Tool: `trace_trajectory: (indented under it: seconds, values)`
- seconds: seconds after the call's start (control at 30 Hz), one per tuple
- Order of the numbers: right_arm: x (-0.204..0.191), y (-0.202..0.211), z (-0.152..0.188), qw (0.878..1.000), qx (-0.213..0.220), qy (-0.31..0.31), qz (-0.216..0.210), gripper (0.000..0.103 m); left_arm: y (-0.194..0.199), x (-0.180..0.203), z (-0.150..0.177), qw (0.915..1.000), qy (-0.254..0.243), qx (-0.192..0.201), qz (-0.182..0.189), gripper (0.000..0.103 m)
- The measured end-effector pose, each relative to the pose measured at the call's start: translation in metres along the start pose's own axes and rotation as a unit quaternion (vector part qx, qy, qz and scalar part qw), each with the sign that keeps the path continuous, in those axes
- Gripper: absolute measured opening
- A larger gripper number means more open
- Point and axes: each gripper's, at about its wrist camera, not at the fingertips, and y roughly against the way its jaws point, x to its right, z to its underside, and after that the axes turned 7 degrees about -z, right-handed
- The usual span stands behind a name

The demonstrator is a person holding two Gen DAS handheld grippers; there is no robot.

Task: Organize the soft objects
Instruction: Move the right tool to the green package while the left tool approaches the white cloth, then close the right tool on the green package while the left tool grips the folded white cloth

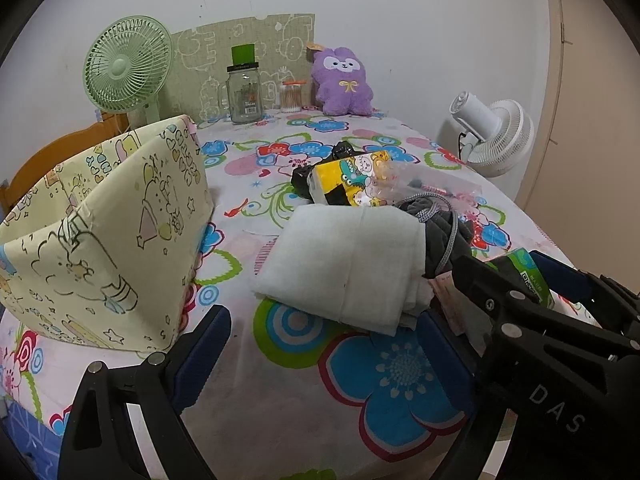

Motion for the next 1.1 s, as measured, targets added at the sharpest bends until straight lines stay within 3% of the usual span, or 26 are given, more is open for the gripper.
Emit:
trace_trajectory:
  seconds: [0.43, 0.77, 0.97, 1.1]
  values:
    - [0.004, 0.002, -0.021, 1.0, 0.025, -0.007, 0.005, 0.066, -0.008, 0.006, -0.025, 1.0, 0.003, 0.008, 0.003, 0.095]
    - [0.006, -0.011, -0.032, 1.0, 0.024, -0.007, 0.009, 0.066, -0.031, 0.006, -0.036, 0.9997, 0.009, -0.015, 0.018, 0.094]
    - [0.005, -0.018, -0.035, 1.0, 0.02, -0.009, 0.011, 0.066, -0.036, 0.004, -0.038, 0.9993, 0.023, -0.019, 0.022, 0.074]
    - [0.003, -0.019, -0.037, 1.0, 0.019, -0.009, 0.012, 0.066, -0.034, 0.007, -0.039, 0.9992, 0.013, -0.016, 0.033, 0.053]
